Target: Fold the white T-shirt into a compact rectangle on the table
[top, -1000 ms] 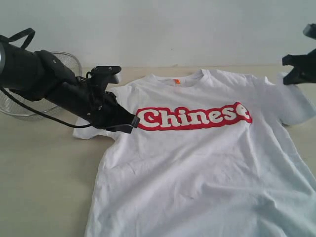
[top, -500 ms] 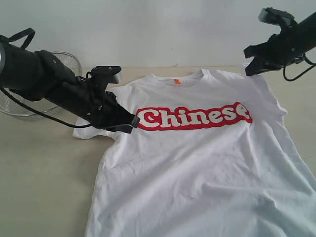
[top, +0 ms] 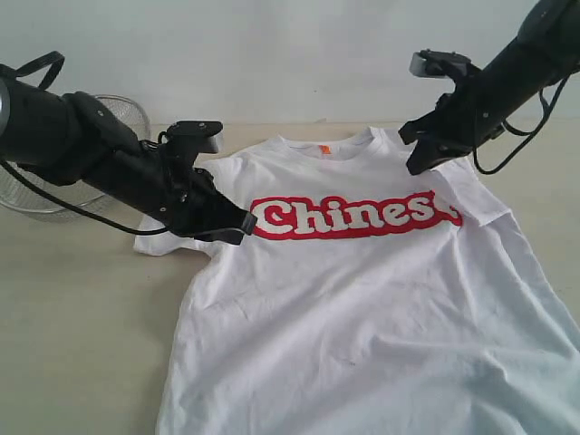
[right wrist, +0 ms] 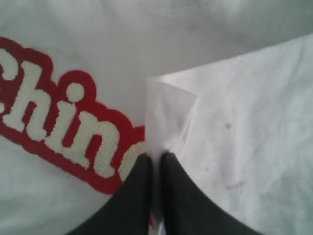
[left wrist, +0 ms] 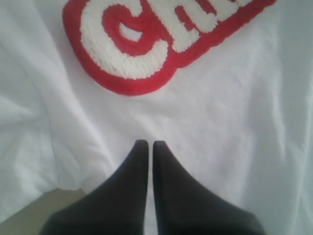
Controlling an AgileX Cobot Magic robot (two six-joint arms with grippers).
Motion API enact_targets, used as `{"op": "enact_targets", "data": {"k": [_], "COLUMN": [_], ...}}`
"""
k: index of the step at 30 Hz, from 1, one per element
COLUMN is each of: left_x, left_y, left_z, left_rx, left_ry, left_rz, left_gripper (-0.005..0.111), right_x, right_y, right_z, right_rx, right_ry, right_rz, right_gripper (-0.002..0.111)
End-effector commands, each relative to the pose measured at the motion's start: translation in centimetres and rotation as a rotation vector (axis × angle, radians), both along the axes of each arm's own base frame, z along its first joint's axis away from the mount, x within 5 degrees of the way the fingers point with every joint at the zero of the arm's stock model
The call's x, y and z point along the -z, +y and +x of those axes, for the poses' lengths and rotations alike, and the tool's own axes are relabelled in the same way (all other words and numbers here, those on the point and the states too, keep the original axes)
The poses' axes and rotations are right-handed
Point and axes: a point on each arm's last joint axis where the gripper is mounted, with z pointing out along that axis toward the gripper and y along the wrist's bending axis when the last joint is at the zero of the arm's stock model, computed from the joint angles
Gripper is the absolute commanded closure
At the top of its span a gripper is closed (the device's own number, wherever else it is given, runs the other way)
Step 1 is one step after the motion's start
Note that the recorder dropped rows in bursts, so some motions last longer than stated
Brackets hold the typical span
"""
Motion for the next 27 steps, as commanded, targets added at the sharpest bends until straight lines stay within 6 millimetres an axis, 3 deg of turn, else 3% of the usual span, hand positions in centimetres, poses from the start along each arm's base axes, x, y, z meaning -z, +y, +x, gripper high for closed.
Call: {"op": "enact_targets", "data": {"k": [1, 2, 4, 5, 8, 12, 16, 20, 27], "left_x": [-0.1, -0.1, -0.1, -0.1, -0.2, -0.8, -2.9, -4.8, -3.1], "left_y": [0.0, 0.0, 0.0, 0.0, 0.0, 0.7, 1.6, 3.3, 6.9], "left_z": [0.2, 0.2, 0.2, 0.2, 0.2, 0.4, 0.5, 0.5, 1.6], "left_rx": [0.0, 0.0, 0.0, -0.001, -0.004, -0.016, -0.015, -0.057, -0.163], "left_ry": [0.001, 0.001, 0.001, -0.001, -0.007, -0.013, -0.063, -0.112, -0.046], "left_rz": [-0.011, -0.011, -0.011, -0.011, -0.01, -0.016, -0.017, 0.053, 0.116], "left_gripper": [0.102, 0.102, 0.102, 0.102, 0.102, 0.102, 0.102, 0.102, 0.102], "right_x": [0.2, 0.2, 0.2, 0.0, -1.6, -3.8, -3.4, -2.5, -2.5], "right_y": [-0.1, -0.1, -0.1, -0.1, -0.1, 0.8, 2.8, 5.0, 8.9], "right_z": [0.0, 0.1, 0.1, 0.0, -0.4, -1.6, -2.5, -2.6, -3.1], "right_rx": [-0.003, 0.006, 0.025, 0.041, 0.069, 0.011, -0.16, -0.214, -0.295], "right_ry": [-0.001, -0.002, 0.004, 0.009, 0.011, 0.048, 0.106, 0.13, 0.133], "right_rz": [-0.01, -0.01, -0.003, 0.003, 0.014, 0.059, 0.059, 0.052, 0.047], "right_gripper": [0.08, 0.061, 0.035, 0.035, 0.054, 0.108, 0.109, 0.109, 0.109]}}
